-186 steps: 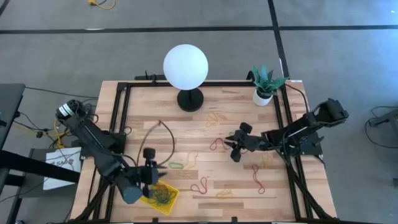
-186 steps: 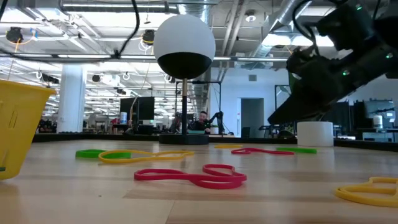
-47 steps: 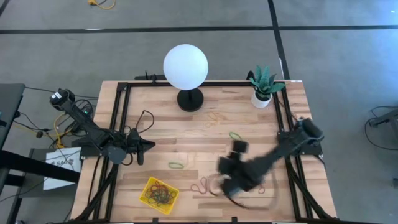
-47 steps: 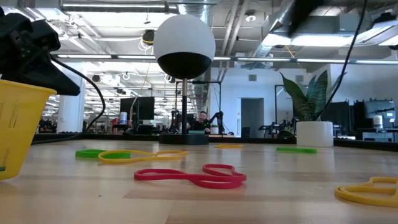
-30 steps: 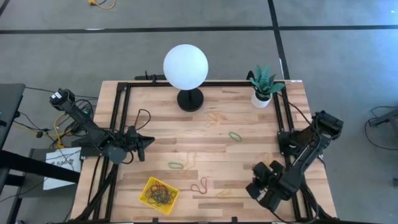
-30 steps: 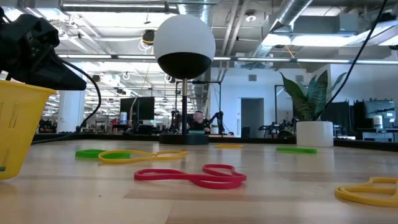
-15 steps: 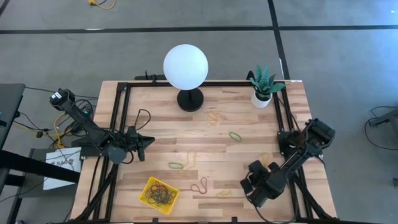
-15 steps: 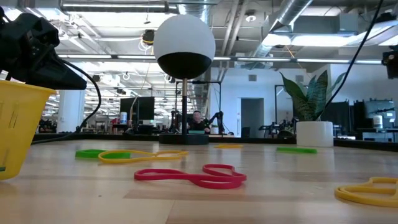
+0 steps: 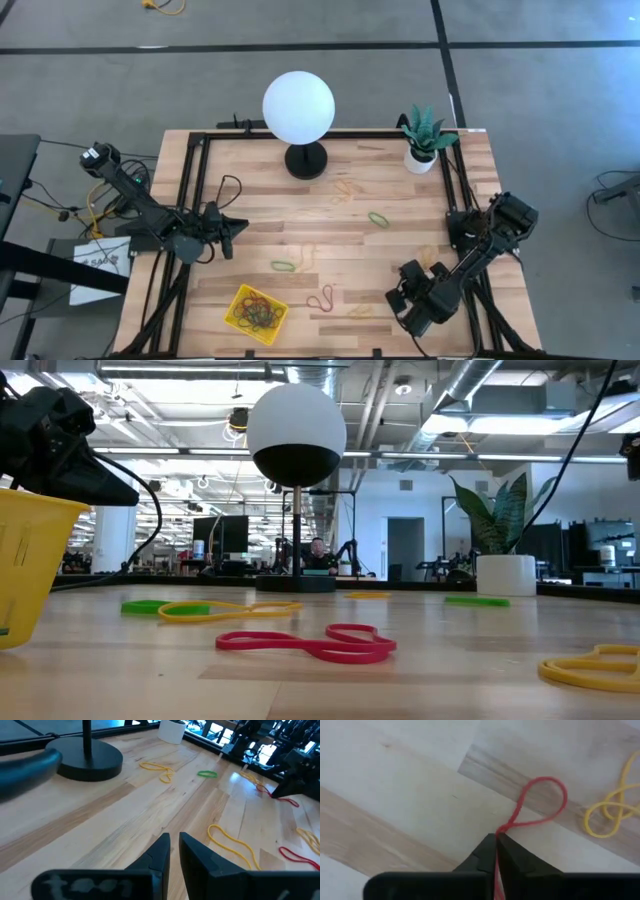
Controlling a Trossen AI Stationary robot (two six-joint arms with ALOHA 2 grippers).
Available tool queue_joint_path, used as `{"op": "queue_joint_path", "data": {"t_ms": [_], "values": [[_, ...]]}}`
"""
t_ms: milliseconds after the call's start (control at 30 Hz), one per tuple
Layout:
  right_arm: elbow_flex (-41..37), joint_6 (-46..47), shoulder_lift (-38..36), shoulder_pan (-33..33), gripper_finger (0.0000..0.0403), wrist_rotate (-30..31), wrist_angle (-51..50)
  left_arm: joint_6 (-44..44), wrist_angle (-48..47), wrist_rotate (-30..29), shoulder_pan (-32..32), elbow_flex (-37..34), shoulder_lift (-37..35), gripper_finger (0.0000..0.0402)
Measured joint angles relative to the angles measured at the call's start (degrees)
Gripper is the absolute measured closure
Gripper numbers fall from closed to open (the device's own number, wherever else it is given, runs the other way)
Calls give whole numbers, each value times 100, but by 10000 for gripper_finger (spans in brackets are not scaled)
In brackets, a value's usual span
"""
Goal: Pick and place items into bin
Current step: Put the red rubber band into the yellow bin
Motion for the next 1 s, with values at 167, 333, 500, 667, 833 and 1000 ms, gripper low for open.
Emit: {"op": "queue_joint_path", "data": {"t_ms": [167, 333, 500, 667, 833, 1000], "values": [[679, -1000, 20, 24, 401, 2431, 397, -44, -9, -66, -1, 0, 0, 374], [1441, -4237, 49, -258, 402, 3369, 2181, -61, 33, -342, 3, 0, 5, 374], [1547, -8317, 154, -969, 402, 2416, 6029, -75, 98, -538, 8, 0, -1, 374], [1548, -9962, 629, -1703, 402, 172, 8674, -92, 126, -453, 8, 2, 0, 374], [1884, -9580, 1475, -2342, 403, -958, 9143, -94, 124, -308, 6, 2, -2, 374], [2580, -9542, 2184, -2512, 403, -1446, 9117, -92, 101, -292, 6, 2, -2, 374]]}}
